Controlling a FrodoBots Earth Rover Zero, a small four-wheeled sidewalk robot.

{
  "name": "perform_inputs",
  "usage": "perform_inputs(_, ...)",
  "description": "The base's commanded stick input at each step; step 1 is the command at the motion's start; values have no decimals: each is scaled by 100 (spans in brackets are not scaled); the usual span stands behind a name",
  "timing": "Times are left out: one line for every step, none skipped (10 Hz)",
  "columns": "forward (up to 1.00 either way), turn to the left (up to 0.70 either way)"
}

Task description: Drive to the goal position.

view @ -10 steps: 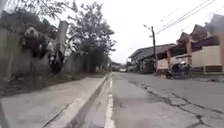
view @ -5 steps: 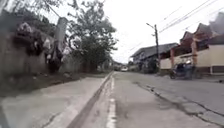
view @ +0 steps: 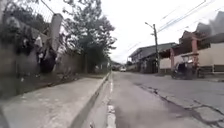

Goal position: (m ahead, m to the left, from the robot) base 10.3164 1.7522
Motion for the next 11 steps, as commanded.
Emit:
perform_inputs(70,0)
perform_inputs(70,0)
perform_inputs(70,0)
perform_inputs(70,0)
perform_inputs(70,0)
perform_inputs(70,0)
perform_inputs(70,0)
perform_inputs(69,0)
perform_inputs(67,0)
perform_inputs(66,0)
perform_inputs(64,0)
